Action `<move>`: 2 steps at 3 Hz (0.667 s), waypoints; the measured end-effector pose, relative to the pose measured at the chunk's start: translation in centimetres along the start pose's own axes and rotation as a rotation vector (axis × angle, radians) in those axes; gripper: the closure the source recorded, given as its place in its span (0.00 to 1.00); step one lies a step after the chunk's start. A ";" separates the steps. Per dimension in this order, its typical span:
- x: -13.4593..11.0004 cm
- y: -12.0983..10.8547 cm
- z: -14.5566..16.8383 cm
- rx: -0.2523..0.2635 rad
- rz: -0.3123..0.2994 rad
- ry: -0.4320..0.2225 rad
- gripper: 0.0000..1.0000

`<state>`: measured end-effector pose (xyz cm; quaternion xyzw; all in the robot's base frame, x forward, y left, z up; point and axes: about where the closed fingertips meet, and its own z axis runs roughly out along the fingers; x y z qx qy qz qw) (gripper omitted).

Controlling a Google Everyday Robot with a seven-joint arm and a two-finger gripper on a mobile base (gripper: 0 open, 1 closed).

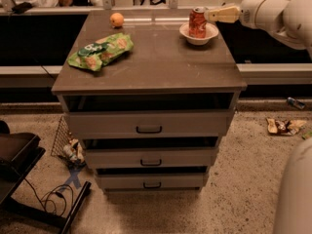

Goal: Pick coke can from paper bowl and place on counter

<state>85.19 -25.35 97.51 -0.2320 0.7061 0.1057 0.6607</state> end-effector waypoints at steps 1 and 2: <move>0.8 -1.1 3.2 0.028 0.003 -0.004 0.00; 1.4 0.6 7.2 -0.025 0.065 -0.035 0.00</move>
Offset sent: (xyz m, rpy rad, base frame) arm 0.0938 0.0429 -0.0219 0.1272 0.0054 0.0446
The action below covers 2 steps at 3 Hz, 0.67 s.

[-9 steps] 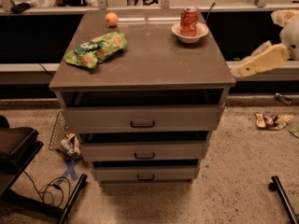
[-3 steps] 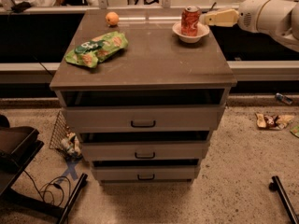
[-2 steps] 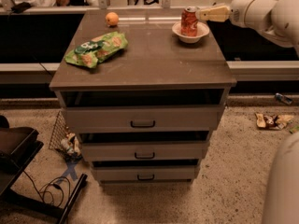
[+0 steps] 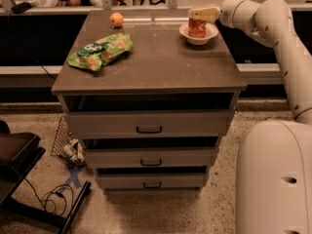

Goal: Pick coke can from paper bowl and place on counter

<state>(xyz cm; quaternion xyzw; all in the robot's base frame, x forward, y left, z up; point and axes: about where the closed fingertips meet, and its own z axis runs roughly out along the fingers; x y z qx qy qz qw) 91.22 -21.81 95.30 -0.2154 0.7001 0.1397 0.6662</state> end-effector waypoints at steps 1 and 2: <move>0.3 1.6 1.8 -0.052 0.035 -0.013 0.00; 2.5 2.9 3.6 -0.075 0.060 0.027 0.00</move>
Offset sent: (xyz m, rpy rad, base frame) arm 0.0256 0.0480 -0.0409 0.0439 0.0923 0.0841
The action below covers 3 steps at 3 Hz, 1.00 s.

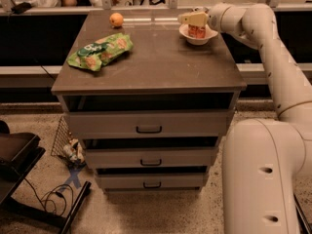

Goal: Pick coke can from paper bowl and place on counter

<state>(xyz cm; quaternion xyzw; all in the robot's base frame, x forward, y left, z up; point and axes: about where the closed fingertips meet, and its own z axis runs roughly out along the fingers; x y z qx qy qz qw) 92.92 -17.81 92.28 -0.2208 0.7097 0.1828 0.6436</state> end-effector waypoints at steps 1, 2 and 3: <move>2.2 -0.1 0.9 0.008 0.020 0.042 0.00; 2.3 0.2 1.1 0.004 0.021 0.043 0.18; 2.4 0.4 1.4 0.000 0.022 0.045 0.41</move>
Offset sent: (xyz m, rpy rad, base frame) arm 0.0056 0.0024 -0.0207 -0.0063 0.0414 -0.0100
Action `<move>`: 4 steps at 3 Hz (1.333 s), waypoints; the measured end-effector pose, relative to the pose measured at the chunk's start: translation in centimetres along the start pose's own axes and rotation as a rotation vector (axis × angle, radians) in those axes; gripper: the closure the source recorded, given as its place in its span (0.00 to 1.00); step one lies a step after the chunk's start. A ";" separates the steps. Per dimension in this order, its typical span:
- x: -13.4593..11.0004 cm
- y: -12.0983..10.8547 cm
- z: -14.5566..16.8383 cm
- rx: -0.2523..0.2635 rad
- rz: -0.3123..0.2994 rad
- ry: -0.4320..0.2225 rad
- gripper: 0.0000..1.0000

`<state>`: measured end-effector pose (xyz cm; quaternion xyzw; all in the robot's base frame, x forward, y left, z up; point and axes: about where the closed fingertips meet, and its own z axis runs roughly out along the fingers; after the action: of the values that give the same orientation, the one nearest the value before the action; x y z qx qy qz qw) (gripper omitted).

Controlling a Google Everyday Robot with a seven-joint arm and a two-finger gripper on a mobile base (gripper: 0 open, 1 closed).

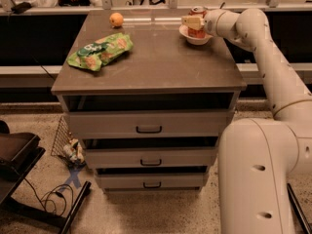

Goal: Pick coke can from paper bowl and place on counter

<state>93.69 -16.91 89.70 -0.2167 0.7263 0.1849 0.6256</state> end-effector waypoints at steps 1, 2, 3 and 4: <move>0.2 0.2 0.3 -0.004 0.001 0.002 0.65; 0.3 0.5 0.5 -0.008 0.002 0.003 0.87; -2.8 1.3 -0.6 -0.044 0.002 -0.047 1.00; -6.4 2.1 -2.9 -0.063 -0.009 -0.088 1.00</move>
Offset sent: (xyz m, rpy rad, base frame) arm 0.0008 0.0032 -0.0019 0.0005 0.0024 0.0037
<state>90.93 -16.13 96.42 -0.2315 0.6910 0.2143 0.6504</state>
